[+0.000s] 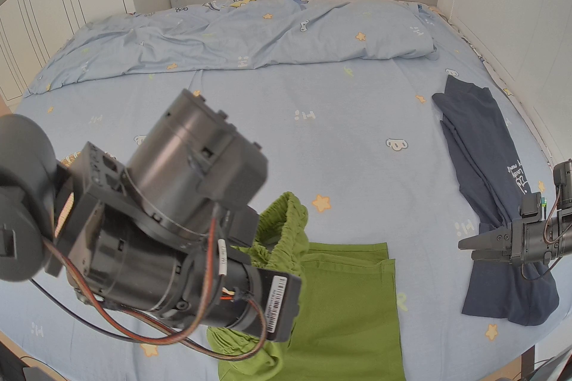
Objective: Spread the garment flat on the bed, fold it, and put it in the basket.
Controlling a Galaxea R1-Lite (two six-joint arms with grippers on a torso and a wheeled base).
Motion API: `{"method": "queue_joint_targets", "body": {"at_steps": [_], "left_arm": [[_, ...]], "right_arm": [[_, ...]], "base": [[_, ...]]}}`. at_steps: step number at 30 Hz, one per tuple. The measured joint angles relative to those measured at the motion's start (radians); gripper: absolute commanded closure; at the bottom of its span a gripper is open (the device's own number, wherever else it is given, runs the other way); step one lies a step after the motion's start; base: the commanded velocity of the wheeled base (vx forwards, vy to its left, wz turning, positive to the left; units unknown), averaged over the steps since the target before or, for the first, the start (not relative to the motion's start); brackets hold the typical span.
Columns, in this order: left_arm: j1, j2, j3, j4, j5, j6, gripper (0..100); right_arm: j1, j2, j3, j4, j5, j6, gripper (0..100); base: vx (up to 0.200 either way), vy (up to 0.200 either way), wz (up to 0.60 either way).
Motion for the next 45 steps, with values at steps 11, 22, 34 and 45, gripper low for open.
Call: {"method": "queue_joint_targets", "body": {"at_steps": [11, 22, 34, 45], "left_arm": [[-0.107, 0.083, -0.032, -0.069, 0.015, -0.046, 100], [-0.159, 0.183, -0.040, -0.270, 0.030, -0.186, 0], [-0.100, 0.127, 0.022, -0.379, -0.099, -0.326, 0], [0.286, -0.064, 0.340, -0.430, -0.379, -0.103, 0]], "right_arm": [[0.001, 0.036, 0.004, -0.002, -0.002, -0.013, 0], [0.003, 0.050, 0.006, -0.002, -0.001, -0.015, 0], [0.020, 0.052, 0.009, -0.001, 0.000, -0.015, 0], [0.131, -0.002, 0.025, 0.011, -0.013, 0.003, 0]], "base": [[0.000, 0.000, 0.00], [0.000, 0.000, 0.00], [0.000, 0.000, 0.00], [0.000, 0.000, 0.00]]}}
